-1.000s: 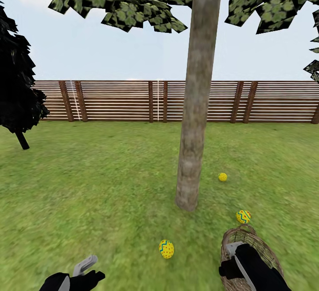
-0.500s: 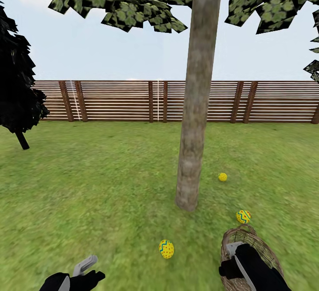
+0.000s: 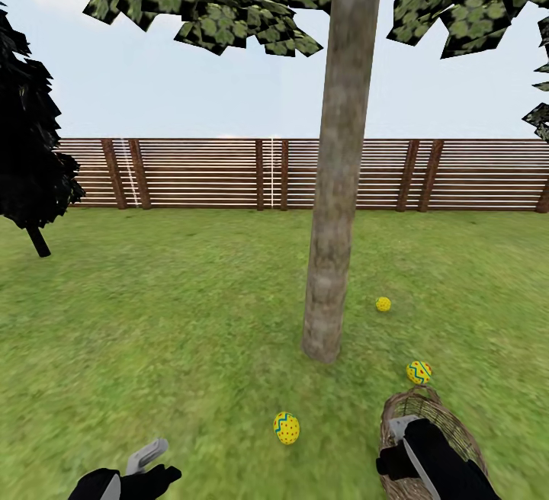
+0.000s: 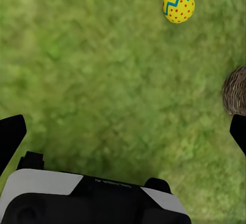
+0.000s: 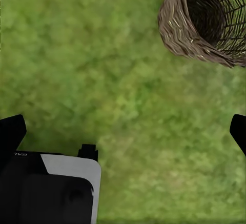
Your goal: Take the three Easter eggs out of the wicker basket on the lawn in the garden, then place them on the lawn next to a single tree (choose any tree) so that all three eggs are next to the same tree and none are left in the basket.
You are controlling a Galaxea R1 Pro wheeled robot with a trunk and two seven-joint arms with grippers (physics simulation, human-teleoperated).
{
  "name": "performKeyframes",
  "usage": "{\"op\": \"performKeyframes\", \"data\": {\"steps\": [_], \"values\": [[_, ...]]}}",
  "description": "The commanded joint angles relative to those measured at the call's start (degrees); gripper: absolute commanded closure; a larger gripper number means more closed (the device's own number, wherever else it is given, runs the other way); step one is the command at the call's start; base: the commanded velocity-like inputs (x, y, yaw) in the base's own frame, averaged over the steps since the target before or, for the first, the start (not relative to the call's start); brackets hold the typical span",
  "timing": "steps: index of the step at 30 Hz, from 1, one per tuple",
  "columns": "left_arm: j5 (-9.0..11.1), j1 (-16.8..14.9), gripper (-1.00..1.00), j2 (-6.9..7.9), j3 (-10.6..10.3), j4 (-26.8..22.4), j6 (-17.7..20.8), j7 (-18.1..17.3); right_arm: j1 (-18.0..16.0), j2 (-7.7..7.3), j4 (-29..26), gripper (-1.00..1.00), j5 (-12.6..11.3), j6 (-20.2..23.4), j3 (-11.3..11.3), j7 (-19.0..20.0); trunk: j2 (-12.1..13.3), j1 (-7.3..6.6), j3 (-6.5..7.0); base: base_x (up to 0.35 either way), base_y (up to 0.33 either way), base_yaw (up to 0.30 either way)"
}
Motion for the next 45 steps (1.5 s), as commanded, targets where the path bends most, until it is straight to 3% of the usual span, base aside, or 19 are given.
{"op": "performKeyframes", "data": {"steps": [1,45], "values": [[0.11,-0.02,-1.0,-0.04,0.36,-0.06,0.42,-0.18,0.0,-0.05,-0.06,-1.0,0.63,0.23,0.18,0.47,-0.05,0.02,-0.03,0.0,0.0,0.0],[0.11,-0.02,-1.0,-0.14,0.36,-0.06,0.42,-0.18,0.0,-0.05,1.26,-1.0,0.51,0.18,0.17,0.47,-0.05,0.02,-0.03,0.0,0.0,0.0]]}}
